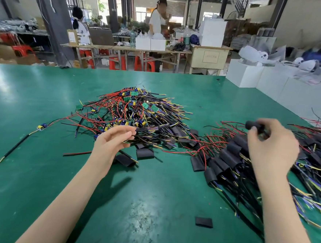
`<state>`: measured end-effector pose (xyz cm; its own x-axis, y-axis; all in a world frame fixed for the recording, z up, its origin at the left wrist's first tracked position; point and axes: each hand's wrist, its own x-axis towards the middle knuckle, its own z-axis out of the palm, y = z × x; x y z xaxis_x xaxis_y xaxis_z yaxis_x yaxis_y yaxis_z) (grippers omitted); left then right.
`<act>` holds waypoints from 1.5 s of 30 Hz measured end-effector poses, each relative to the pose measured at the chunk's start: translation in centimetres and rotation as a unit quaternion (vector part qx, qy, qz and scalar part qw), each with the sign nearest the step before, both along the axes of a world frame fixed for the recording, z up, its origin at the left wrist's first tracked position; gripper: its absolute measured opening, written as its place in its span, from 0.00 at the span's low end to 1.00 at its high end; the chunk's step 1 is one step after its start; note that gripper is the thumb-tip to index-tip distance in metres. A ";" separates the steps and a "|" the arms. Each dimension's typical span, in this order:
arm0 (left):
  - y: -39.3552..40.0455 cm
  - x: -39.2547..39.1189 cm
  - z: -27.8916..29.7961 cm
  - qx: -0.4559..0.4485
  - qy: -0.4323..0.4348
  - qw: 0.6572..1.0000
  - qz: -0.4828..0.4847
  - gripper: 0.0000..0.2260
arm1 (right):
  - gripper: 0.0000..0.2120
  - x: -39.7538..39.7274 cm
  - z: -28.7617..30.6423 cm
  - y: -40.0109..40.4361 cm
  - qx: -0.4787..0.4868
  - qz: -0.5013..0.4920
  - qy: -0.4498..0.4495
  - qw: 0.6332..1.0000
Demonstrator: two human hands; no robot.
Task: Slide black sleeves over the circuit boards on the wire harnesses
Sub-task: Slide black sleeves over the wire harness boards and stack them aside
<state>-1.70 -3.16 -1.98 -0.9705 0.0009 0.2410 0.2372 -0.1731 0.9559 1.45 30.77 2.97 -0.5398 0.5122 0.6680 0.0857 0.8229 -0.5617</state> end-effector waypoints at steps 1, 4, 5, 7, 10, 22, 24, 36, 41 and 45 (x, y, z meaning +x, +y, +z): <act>0.0 -0.1 -0.1 -0.012 0.001 1.000 0.002 0.07 | 0.10 -0.2 -0.4 0.8 -0.014 -0.020 -0.052 0.998; -0.2 -0.1 -0.4 -0.047 0.008 0.999 0.008 0.06 | 0.10 -0.6 -1.4 1.6 0.001 -0.035 -0.080 0.996; -0.3 -0.1 -0.3 -0.054 0.012 0.998 0.013 0.06 | 0.11 -0.7 -1.5 1.5 0.017 -0.035 -0.055 0.998; -0.6 -0.3 -0.4 -0.072 0.023 0.996 0.037 0.06 | 0.13 -0.9 -1.3 0.8 0.059 -0.001 0.044 0.997; -0.7 -0.8 -0.9 -0.143 0.049 0.981 0.118 0.09 | 0.12 -0.9 -1.3 -2.4 0.115 0.109 0.166 0.973; -3.4 -1.8 -2.6 -0.551 0.055 0.807 0.204 0.15 | 0.18 -3.2 -6.9 -14.1 0.258 0.523 -0.193 0.789; -3.5 -1.8 -2.9 -0.568 0.048 0.802 0.179 0.12 | 0.18 -4.2 -7.0 -15.2 0.323 0.479 -0.240 0.781; -3.4 -1.3 -1.9 -0.543 0.081 0.816 0.179 0.05 | 0.11 -5.5 -5.0 -14.5 0.287 0.454 -0.299 0.789; -2.9 -0.9 -1.2 -0.529 0.082 0.831 0.154 0.06 | 0.21 -5.6 -4.2 -14.3 0.302 0.460 -0.340 0.763; -2.9 -0.7 -1.2 -0.551 0.060 0.817 0.160 0.07 | 0.18 -4.9 -4.6 -13.8 0.283 0.493 -0.315 0.760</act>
<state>-2.37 -6.04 -3.17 -0.9327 0.0325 0.3591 0.2057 0.8659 0.4560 -3.44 16.95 -1.68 -0.7786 -0.6224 0.0798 -0.6244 0.7557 -0.1975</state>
